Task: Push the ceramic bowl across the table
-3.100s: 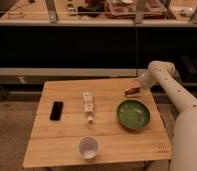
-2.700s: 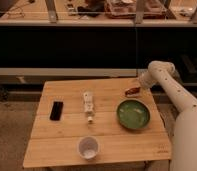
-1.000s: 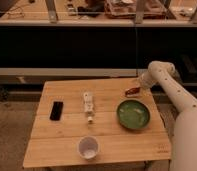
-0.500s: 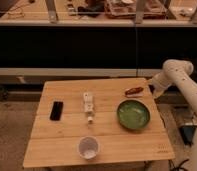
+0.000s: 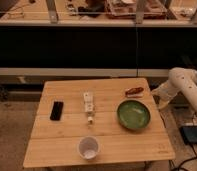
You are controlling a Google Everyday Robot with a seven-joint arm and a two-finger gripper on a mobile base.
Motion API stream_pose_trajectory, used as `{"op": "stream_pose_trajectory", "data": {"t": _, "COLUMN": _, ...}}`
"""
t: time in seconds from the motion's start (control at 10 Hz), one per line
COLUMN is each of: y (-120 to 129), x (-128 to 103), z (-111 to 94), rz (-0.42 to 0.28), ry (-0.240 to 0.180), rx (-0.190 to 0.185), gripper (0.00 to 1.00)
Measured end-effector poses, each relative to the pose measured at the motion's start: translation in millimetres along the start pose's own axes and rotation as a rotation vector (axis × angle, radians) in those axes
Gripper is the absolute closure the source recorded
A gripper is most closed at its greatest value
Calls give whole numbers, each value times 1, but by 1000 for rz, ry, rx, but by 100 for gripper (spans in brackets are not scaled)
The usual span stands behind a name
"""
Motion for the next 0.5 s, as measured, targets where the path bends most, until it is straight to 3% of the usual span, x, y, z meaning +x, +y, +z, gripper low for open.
{"op": "stream_pose_trajectory", "data": {"t": 0.4, "y": 1, "x": 1, "z": 2, "rz": 1, "ry": 4, "rx": -6, "gripper": 38}}
{"op": "stream_pose_trajectory", "data": {"t": 0.5, "y": 9, "x": 1, "z": 11, "rz": 2, "ry": 3, "rx": -30, "gripper": 38}}
